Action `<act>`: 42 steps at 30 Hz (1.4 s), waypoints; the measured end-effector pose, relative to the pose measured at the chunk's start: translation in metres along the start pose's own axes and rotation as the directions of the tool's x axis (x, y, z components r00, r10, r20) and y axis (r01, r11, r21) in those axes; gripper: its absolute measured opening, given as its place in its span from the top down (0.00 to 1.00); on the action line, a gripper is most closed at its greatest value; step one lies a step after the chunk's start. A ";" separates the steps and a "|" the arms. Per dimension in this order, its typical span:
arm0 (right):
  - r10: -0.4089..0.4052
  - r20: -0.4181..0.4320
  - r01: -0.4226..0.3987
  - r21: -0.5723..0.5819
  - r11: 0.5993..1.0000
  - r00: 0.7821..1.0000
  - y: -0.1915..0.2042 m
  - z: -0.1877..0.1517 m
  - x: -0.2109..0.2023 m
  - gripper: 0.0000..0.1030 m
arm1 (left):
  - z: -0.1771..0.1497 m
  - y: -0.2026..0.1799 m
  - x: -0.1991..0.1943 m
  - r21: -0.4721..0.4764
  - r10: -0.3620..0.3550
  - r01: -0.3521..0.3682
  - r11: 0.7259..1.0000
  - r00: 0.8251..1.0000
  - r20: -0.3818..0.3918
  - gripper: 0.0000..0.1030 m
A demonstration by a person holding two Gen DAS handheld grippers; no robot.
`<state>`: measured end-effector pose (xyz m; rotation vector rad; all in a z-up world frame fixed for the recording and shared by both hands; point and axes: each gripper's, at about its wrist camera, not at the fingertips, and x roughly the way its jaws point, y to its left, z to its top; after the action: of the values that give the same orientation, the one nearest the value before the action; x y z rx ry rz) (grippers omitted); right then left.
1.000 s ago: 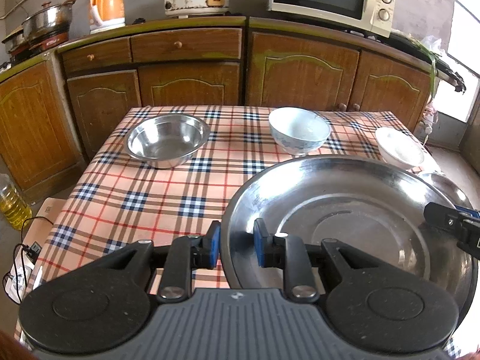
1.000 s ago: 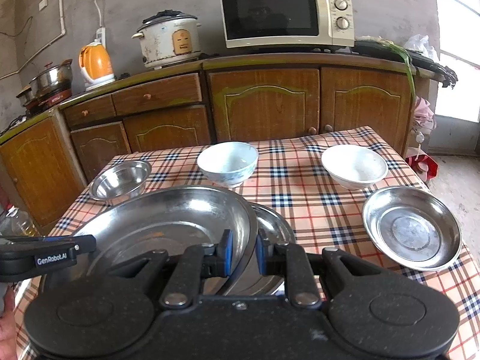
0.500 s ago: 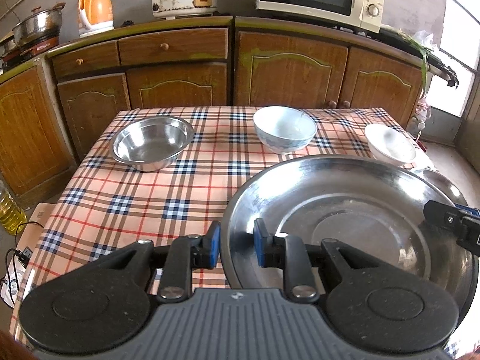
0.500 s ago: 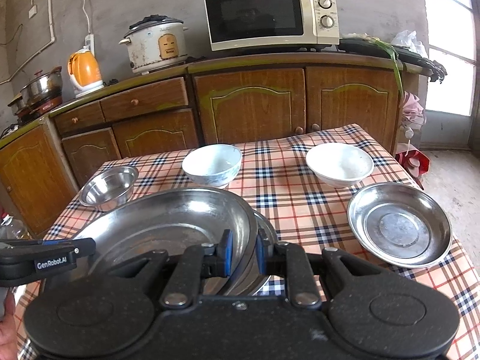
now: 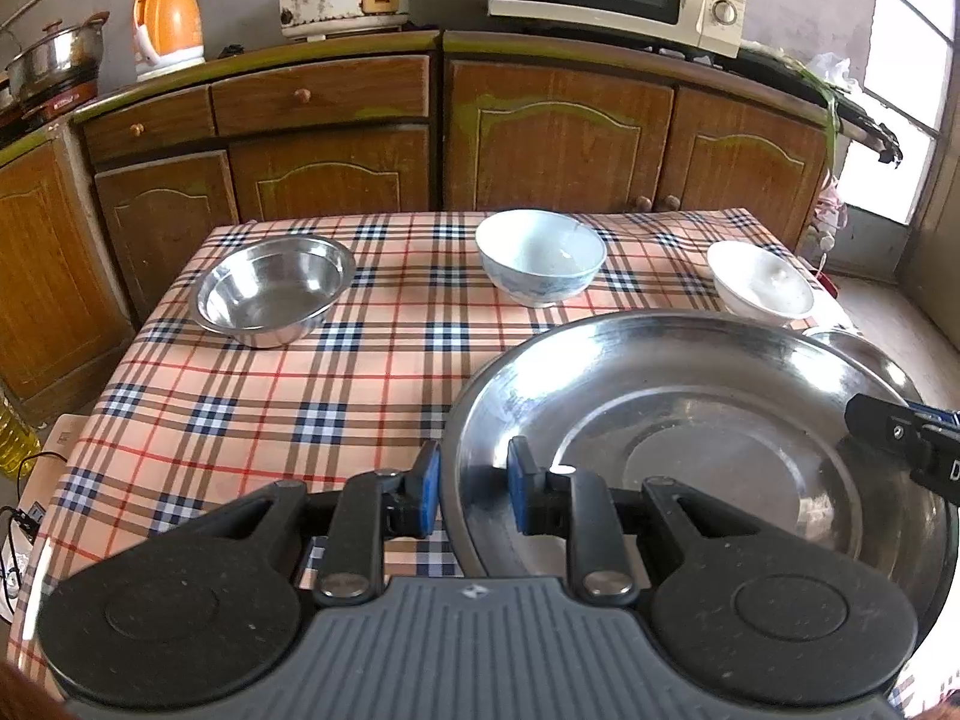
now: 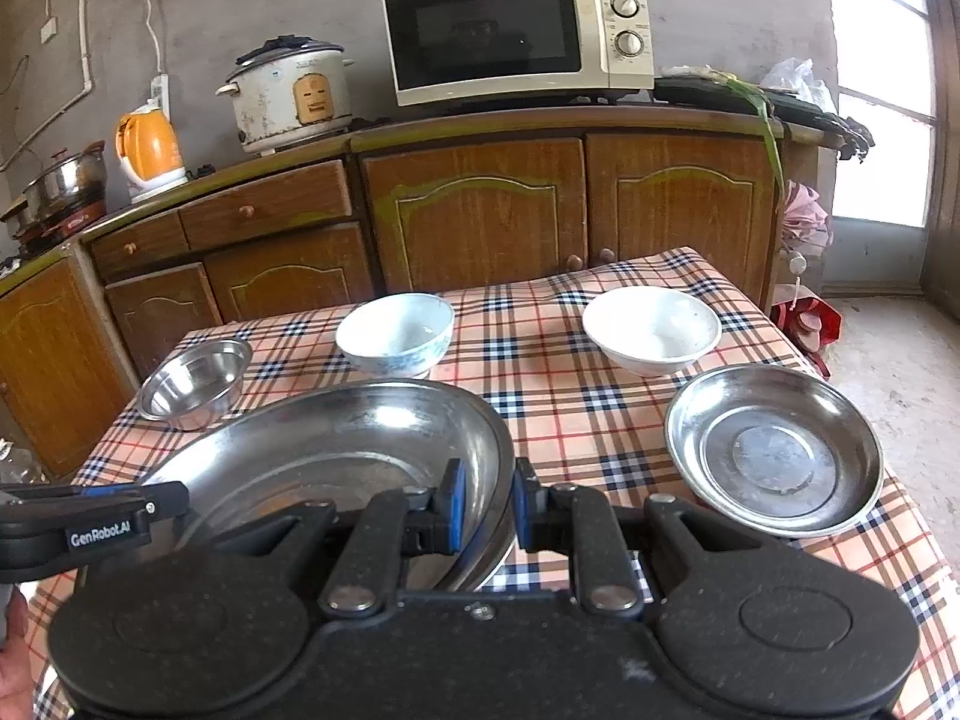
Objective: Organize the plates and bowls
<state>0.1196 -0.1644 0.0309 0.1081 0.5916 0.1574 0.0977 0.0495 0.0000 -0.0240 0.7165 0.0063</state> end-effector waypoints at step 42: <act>-0.015 -0.039 0.016 0.007 1.000 0.999 -0.023 0.003 0.035 0.79 | 0.004 -0.017 0.032 0.034 -0.004 0.004 0.999 1.000 -0.025 0.77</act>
<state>0.1528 -0.1807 0.0113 0.1080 0.6314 0.1425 0.1251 0.0328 -0.0176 0.0070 0.7415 -0.0100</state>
